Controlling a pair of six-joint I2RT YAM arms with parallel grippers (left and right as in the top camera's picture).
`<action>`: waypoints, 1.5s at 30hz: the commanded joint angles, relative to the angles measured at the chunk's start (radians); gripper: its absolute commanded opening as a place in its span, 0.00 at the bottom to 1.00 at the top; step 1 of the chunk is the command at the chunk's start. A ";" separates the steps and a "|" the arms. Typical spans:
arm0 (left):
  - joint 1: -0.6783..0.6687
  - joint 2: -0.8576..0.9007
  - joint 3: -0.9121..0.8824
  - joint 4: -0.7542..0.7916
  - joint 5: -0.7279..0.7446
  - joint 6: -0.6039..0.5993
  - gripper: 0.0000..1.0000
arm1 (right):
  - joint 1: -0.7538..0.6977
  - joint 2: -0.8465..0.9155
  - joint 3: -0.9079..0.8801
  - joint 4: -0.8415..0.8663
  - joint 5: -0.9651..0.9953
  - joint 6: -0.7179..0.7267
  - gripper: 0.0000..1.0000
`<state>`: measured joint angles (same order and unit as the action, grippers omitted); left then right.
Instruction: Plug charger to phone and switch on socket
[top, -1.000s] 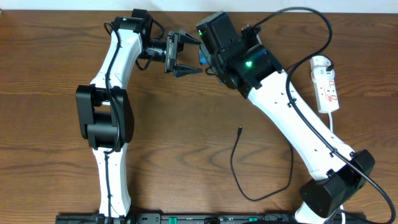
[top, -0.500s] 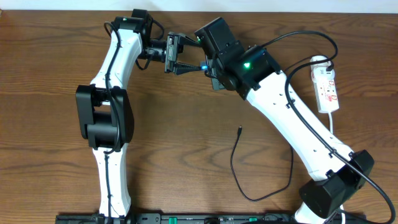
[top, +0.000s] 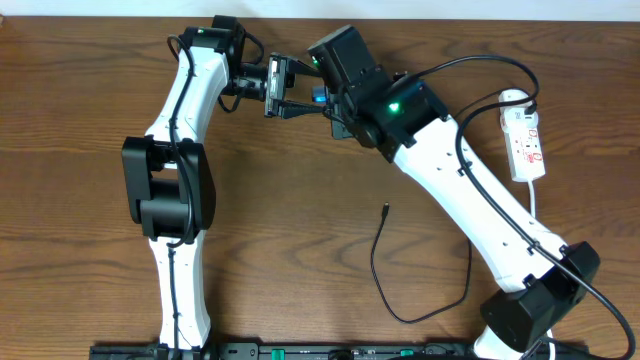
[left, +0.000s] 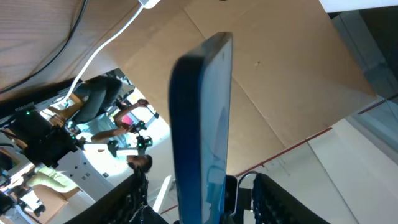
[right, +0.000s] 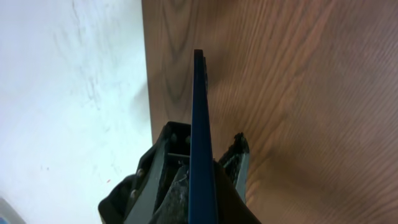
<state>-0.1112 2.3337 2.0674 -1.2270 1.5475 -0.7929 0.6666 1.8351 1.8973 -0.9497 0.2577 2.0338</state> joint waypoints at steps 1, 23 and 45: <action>0.000 -0.038 -0.001 -0.007 0.024 -0.014 0.53 | 0.009 0.003 0.022 0.011 0.028 0.017 0.02; 0.001 -0.039 -0.001 -0.008 0.024 -0.033 0.32 | 0.010 0.032 0.020 0.031 0.027 0.017 0.02; 0.001 -0.039 -0.001 -0.052 0.024 -0.032 0.08 | 0.016 0.032 0.020 0.031 -0.014 0.015 0.02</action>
<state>-0.1108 2.3337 2.0674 -1.2713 1.5593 -0.8185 0.6670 1.8618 1.8973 -0.9241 0.2298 2.0693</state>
